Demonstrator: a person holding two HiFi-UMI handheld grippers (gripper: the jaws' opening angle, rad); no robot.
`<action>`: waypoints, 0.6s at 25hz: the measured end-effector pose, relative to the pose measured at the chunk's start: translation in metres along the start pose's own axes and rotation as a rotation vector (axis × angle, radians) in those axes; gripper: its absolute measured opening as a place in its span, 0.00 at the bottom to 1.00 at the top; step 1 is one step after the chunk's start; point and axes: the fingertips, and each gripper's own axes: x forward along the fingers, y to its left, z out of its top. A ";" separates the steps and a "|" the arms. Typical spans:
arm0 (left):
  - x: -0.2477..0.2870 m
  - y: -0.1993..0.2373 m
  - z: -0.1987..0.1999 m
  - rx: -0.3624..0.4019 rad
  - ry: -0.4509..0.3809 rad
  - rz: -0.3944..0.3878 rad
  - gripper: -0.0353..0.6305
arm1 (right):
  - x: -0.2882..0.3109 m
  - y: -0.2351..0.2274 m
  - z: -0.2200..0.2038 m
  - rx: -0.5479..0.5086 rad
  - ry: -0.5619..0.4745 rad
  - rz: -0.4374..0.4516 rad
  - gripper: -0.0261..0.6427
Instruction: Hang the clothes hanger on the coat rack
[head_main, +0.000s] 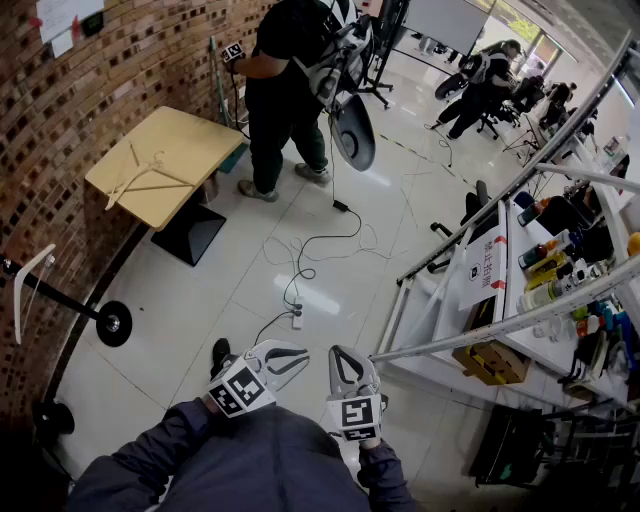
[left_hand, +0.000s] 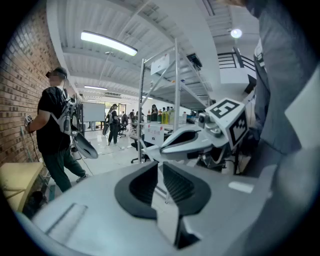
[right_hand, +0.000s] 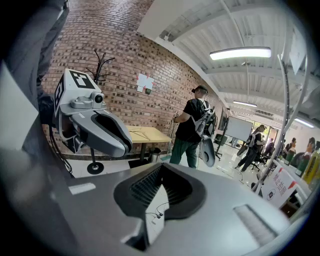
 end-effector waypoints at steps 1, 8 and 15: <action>0.000 0.008 -0.001 0.000 0.005 0.005 0.07 | 0.007 -0.001 0.003 -0.005 -0.008 0.003 0.05; 0.006 0.067 -0.008 -0.028 0.008 -0.002 0.07 | 0.059 -0.021 0.019 0.007 0.006 -0.008 0.05; -0.036 0.179 -0.015 -0.077 -0.010 0.101 0.07 | 0.167 -0.012 0.071 -0.045 0.017 0.086 0.06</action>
